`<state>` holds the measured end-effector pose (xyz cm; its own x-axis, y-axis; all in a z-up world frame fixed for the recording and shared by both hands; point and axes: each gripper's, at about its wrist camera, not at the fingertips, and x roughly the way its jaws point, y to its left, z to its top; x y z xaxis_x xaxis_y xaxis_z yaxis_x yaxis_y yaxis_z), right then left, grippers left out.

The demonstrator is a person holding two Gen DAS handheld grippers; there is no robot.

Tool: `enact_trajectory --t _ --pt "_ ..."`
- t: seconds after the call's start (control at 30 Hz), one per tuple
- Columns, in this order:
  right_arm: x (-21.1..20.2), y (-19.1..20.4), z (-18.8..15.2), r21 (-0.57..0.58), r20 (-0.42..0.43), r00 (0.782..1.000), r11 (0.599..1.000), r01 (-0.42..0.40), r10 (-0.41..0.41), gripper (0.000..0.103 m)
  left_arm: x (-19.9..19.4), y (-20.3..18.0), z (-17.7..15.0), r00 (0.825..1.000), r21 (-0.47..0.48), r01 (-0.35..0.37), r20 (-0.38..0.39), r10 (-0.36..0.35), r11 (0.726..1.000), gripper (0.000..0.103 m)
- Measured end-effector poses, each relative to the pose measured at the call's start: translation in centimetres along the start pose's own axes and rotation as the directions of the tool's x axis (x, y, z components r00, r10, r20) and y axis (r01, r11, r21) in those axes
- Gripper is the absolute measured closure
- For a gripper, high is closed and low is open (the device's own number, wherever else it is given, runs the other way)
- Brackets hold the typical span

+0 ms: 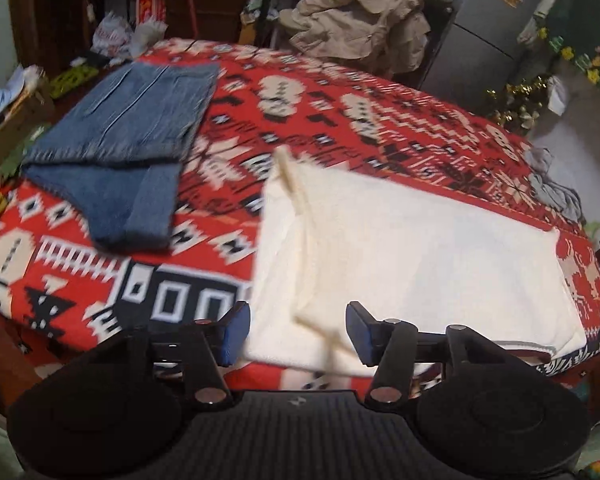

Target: Fold clothes

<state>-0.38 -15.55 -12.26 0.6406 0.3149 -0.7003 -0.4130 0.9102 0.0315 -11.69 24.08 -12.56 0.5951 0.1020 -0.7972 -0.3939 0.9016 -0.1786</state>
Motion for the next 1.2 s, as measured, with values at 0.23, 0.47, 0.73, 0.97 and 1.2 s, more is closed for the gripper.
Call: enact_trajectory --t 0.23,0.47,0.73,0.97,1.2 --pt "0.8 6.8 0.8 -0.133 0.083 0.995 0.990 -0.036 0.047 0.001 2.6 -5.8 -0.2 0.999 0.086 0.054 0.002 -0.054 0.995 0.026" --pt "5.2 9.3 0.0 -0.133 0.018 1.000 0.991 -0.020 0.023 0.001 6.0 -8.8 -1.8 1.000 0.170 0.017 -0.011 -0.016 0.985 0.025" --pt "8.7 8.3 -1.5 -0.084 -0.075 0.997 0.996 0.011 -0.017 0.001 7.1 -10.3 -3.5 1.000 0.288 -0.023 0.020 0.019 0.957 0.004" --pt "8.5 8.3 -1.6 -0.087 -0.075 0.997 0.996 0.011 -0.018 0.001 7.4 -10.7 -3.7 0.999 0.289 -0.045 0.033 0.037 0.956 0.000" --pt "8.4 8.5 -1.7 -0.093 -0.065 0.998 0.996 0.016 -0.022 0.001 7.3 -10.7 -3.9 0.998 0.302 -0.038 0.053 0.023 0.953 0.000"
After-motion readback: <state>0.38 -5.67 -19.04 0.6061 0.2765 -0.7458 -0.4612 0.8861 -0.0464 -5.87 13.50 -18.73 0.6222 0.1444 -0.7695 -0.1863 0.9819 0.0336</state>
